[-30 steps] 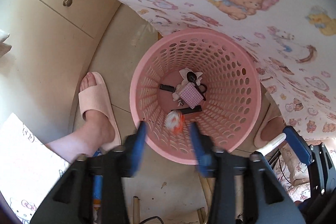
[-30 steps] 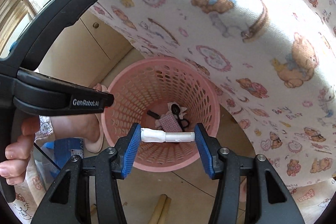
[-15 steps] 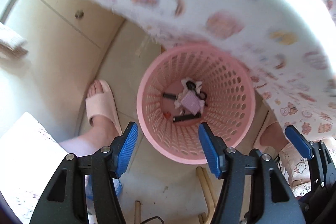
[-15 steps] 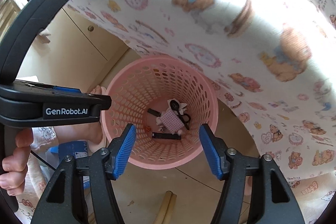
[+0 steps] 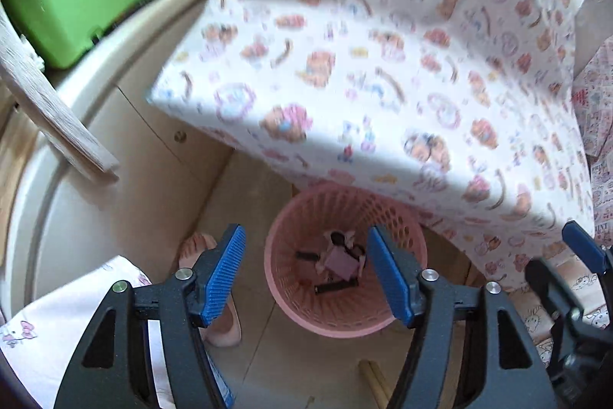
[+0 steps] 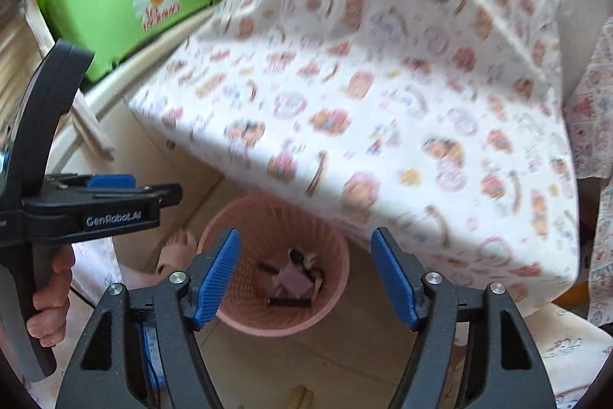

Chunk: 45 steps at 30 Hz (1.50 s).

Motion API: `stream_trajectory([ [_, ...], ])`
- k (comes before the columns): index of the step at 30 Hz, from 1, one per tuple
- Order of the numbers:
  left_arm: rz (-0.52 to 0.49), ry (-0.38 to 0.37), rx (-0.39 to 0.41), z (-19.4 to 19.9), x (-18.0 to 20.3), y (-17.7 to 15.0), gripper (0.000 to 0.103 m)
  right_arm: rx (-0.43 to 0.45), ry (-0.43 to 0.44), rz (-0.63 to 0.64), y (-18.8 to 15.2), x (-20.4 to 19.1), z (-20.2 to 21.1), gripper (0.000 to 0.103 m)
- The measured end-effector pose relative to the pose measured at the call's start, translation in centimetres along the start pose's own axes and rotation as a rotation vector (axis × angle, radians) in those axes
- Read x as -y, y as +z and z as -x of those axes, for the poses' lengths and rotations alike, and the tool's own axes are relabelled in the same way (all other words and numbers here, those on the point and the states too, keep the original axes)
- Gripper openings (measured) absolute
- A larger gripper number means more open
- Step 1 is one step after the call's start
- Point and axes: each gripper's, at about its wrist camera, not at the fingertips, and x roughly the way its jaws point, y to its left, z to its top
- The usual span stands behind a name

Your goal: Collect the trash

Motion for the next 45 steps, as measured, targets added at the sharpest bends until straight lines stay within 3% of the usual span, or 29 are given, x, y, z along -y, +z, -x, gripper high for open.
stream_trajectory([
  [10, -0.031, -0.020, 0.219, 5.0, 0.3, 0.4, 0.087, 0.178, -0.036, -0.038, 1.8, 2.5, 4.9, 0.077],
  [14, -0.045, 0.000, 0.243, 5.3, 1.2, 0.2, 0.095, 0.226, -0.023, -0.052, 2.0, 2.5, 5.6, 0.087],
  [18, -0.064, 0.011, 0.273, 5.9, 1.8, -0.2, 0.096, 0.285, -0.005, -0.075, 1.7, 2.7, 6.1, 0.088],
  [23, -0.052, 0.005, 0.326, 6.5, 1.7, -0.3, 0.099, 0.286, -0.027, -0.139, 1.8, 3.9, 5.9, 0.095],
  [25, -0.058, 0.034, 0.366, 6.9, 1.8, -0.4, 0.099, 0.293, -0.044, -0.133, 1.7, 4.0, 6.0, 0.103],
  [30, -0.073, 0.074, 0.444, 8.1, 1.9, -0.8, 0.101, 0.325, -0.092, -0.096, 1.8, 3.6, 6.4, 0.103],
  [37, -0.063, 0.035, 0.443, 8.3, 1.9, -1.0, 0.101, 0.308, -0.082, -0.086, 1.6, 3.2, 6.1, 0.103],
  [42, -0.056, 0.024, 0.373, 7.1, 1.8, -0.8, 0.101, 0.300, -0.081, -0.076, 1.5, 2.8, 5.9, 0.103],
  [45, -0.046, 0.015, 0.371, 7.2, 1.6, -0.9, 0.101, 0.274, -0.077, -0.078, 1.4, 2.6, 5.4, 0.103],
])
